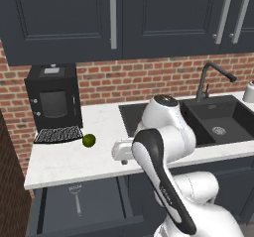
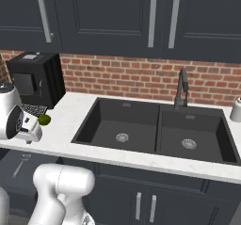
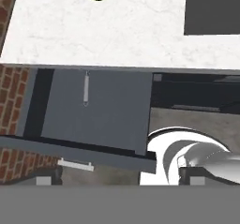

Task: Pick the peeler from the drawer and place it on the counter.

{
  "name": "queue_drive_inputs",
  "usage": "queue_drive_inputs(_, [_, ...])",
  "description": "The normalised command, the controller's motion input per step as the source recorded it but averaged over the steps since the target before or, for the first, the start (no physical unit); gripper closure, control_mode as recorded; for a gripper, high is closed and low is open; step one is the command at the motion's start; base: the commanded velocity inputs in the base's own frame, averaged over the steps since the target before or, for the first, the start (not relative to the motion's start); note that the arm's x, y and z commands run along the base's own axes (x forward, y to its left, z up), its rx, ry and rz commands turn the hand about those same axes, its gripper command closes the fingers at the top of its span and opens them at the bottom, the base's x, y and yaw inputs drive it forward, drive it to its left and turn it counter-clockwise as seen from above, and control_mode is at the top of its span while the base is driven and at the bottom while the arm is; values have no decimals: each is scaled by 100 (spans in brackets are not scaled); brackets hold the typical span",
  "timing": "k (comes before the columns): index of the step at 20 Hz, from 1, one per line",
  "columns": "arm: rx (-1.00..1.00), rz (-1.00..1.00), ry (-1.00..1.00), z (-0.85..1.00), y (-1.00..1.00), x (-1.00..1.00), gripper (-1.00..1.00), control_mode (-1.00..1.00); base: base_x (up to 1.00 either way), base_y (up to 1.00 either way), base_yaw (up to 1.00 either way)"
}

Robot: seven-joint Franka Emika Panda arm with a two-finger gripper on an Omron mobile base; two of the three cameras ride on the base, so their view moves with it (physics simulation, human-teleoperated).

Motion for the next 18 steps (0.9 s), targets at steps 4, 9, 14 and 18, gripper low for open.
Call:
queue_drive_inputs(4, [-1,0,18,-58,95,1,-100,-100,0,0,0])
queue_drive_inputs(9, [-1,0,17,-81,82,10,-100,-100,0,0,0])
queue_drive_inputs(14, [-1,0,11,-82,64,21,-100,-100,0,0,0])
queue_drive_inputs(18, [-11,0,1,-61,32,33,-100,-100,0,0,0])
